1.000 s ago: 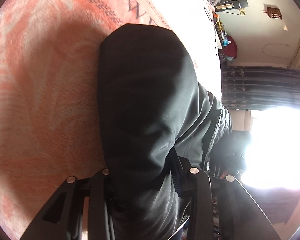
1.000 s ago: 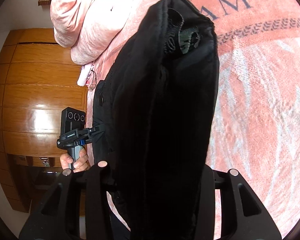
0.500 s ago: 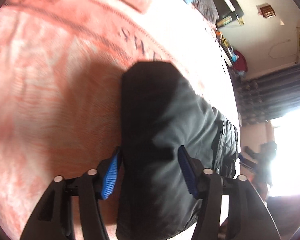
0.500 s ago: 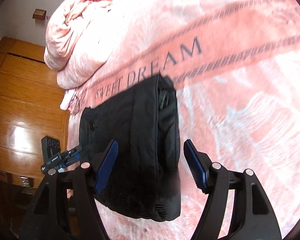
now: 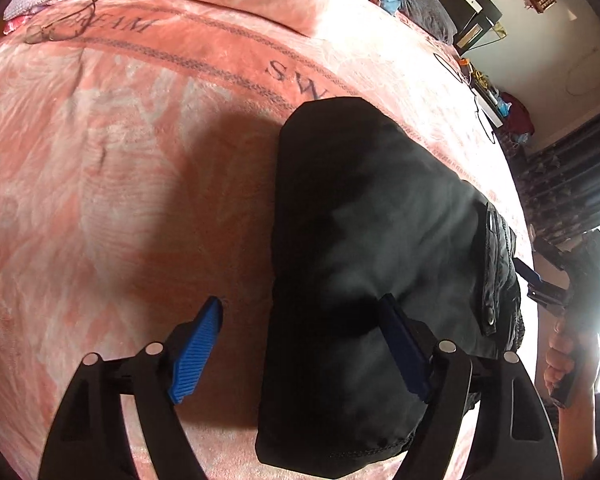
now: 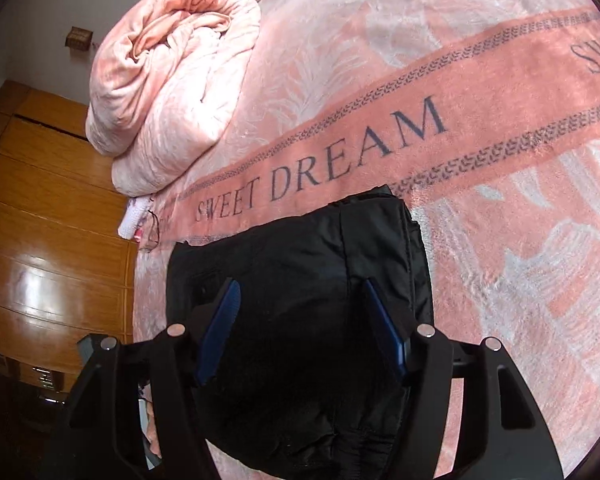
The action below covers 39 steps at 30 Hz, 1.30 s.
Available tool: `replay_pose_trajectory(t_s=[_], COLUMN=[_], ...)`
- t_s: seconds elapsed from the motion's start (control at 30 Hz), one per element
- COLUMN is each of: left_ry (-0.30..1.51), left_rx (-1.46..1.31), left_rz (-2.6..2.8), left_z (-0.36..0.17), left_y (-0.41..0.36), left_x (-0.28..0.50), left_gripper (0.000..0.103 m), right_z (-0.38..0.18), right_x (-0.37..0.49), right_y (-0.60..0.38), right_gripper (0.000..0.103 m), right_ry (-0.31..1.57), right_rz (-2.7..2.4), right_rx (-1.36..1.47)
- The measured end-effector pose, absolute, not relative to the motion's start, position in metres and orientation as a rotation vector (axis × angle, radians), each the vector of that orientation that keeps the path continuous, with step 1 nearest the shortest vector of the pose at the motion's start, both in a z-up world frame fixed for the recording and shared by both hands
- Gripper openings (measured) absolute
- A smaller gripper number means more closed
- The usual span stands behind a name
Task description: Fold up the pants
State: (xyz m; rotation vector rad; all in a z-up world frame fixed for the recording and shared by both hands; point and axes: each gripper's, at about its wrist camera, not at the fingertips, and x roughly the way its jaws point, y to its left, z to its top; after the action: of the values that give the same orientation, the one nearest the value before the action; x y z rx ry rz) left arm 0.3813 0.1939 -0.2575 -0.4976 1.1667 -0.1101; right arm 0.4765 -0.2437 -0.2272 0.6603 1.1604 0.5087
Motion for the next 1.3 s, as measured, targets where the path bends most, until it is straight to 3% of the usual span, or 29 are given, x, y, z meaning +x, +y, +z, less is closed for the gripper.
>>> replay_pose_trajectory(t_s=[0.13, 0.37, 0.5, 0.57, 0.6, 0.87, 1.3], left_ry=[1.112, 1.146, 1.083, 1.014, 0.970, 0.824, 0.707], left_rx=[-0.501, -0.486, -0.400, -0.296, -0.233, -0.056, -0.055], left_rz=[-0.107, -0.041, -0.010, 0.003, 0.026, 0.144, 0.138], left_z=[-0.247, -0.247, -0.210, -0.179, -0.164, -0.086, -0.009], left_y=[0.196, 0.192, 0.184, 0.170, 0.162, 0.123, 0.088], left_x=[0.368, 0.350, 0.312, 0.281, 0.264, 0.133, -0.023], left_gripper=[0.083, 0.085, 0.086, 0.097, 0.100, 0.099, 0.099], right_z=[-0.208, -0.249, -0.194, -0.153, -0.134, -0.042, 0.023], right_x=[0.429, 0.411, 0.379, 0.340, 0.317, 0.147, -0.026], right_y=[-0.252, -0.246, -0.226, -0.211, -0.205, -0.176, -0.180], right_gripper=[0.068, 0.067, 0.076, 0.091, 0.094, 0.100, 0.100], right_ry=[1.090, 1.220, 1.133, 1.021, 0.965, 0.757, 0.624], right_rz=[0.582, 0.485, 0.430, 0.376, 0.335, 0.241, 0.140], right_rx=[0.703, 0.676, 0.500, 0.336, 0.266, 0.119, 0.045])
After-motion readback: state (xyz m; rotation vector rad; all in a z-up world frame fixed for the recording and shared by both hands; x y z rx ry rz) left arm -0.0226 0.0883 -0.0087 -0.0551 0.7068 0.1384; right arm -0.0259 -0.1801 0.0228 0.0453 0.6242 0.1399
